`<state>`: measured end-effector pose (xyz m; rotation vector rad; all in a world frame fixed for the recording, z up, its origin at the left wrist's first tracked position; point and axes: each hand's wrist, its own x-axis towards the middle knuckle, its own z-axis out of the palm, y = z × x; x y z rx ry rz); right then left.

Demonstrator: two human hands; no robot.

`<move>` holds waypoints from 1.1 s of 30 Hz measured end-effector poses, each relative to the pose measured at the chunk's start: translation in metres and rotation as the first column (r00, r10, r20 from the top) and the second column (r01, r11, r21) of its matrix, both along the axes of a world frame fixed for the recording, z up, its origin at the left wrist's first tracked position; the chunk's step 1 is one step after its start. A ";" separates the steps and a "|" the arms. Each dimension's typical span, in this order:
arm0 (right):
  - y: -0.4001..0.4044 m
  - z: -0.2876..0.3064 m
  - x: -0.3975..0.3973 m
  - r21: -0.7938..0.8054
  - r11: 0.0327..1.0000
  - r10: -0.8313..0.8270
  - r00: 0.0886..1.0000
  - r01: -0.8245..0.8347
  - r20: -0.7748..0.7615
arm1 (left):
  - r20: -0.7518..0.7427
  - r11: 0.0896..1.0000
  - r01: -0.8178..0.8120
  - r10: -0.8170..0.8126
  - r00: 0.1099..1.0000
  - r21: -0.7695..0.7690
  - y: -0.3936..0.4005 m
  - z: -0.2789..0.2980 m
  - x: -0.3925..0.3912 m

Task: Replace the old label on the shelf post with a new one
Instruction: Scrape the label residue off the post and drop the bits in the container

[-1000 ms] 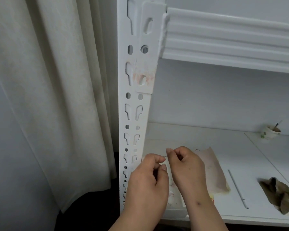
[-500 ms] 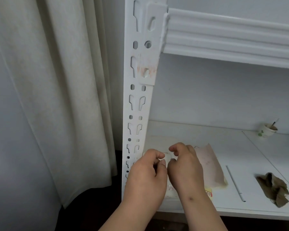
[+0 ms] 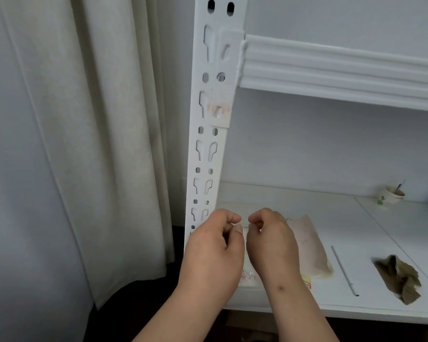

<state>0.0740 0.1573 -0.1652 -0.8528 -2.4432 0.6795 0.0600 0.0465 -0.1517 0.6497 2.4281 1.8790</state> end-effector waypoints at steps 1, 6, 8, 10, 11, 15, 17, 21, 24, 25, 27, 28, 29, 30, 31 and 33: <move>-0.001 0.003 0.001 -0.012 1.000 -0.008 1.000 0.008 -0.011 | -0.003 1.000 -0.003 0.004 1.000 0.014 -0.001 0.002 0.000; -0.001 0.017 -0.001 -0.097 0.994 0.031 0.987 -0.047 -0.157 | -0.057 0.993 -0.039 0.045 0.997 0.108 -0.007 0.015 -0.004; -0.006 0.031 -0.003 -0.154 0.983 0.057 0.959 -0.103 -0.278 | -0.091 0.981 -0.077 0.094 0.991 0.176 -0.011 0.027 -0.007; -0.014 0.051 -0.004 -0.188 0.968 0.082 0.914 -0.169 -0.398 | -0.145 0.958 -0.130 0.171 0.975 0.256 -0.015 0.041 -0.012; -0.019 0.063 -0.003 -0.190 0.961 0.095 0.886 -0.200 -0.453 | -0.178 0.943 -0.157 0.216 0.960 0.295 -0.017 0.047 -0.015; -0.038 0.108 -0.006 -0.199 0.929 0.118 0.758 -0.313 -0.641 | -0.297 0.893 -0.261 0.378 0.877 0.367 -0.024 0.078 -0.031; -0.044 0.121 -0.014 -0.204 0.906 0.141 0.719 -0.371 -0.681 | -0.254 0.901 -0.225 0.332 0.909 0.372 -0.024 0.094 -0.039; -0.055 0.137 -0.030 -0.203 0.881 0.200 0.726 -0.427 -0.658 | -0.138 0.913 -0.061 0.126 0.982 0.403 -0.019 0.114 -0.057; -0.059 0.143 -0.039 -0.265 0.873 0.131 0.721 -0.410 -0.681 | -0.036 0.897 0.037 -0.024 0.999 0.441 -0.015 0.118 -0.065; -0.060 0.143 -0.041 -0.268 0.877 0.116 0.718 -0.398 -0.686 | -0.024 0.893 0.048 -0.042 0.999 0.447 -0.014 0.118 -0.066; -0.060 0.141 -0.043 -0.255 0.888 0.108 0.712 -0.383 -0.694 | -0.019 0.883 0.058 -0.056 0.998 0.465 -0.013 0.115 -0.069; -0.060 0.140 -0.043 -0.243 0.894 0.111 0.711 -0.377 -0.694 | -0.020 0.876 0.065 -0.063 0.998 0.478 -0.014 0.113 -0.069; -0.060 0.139 -0.043 -0.230 0.899 0.118 0.712 -0.372 -0.692 | -0.021 0.870 0.071 -0.070 0.997 0.488 -0.014 0.112 -0.070; -0.060 0.137 -0.042 -0.217 0.903 0.128 0.715 -0.370 -0.687 | -0.024 0.867 0.079 -0.078 0.997 0.491 -0.015 0.111 -0.071; -0.060 0.136 -0.042 -0.204 0.906 0.141 0.720 -0.371 -0.680 | -0.028 0.867 0.088 -0.085 0.996 0.491 -0.015 0.109 -0.072; -0.059 0.134 -0.041 -0.177 0.913 0.167 0.731 -0.368 -0.662 | -0.042 0.865 0.109 -0.102 0.994 0.489 -0.015 0.107 -0.073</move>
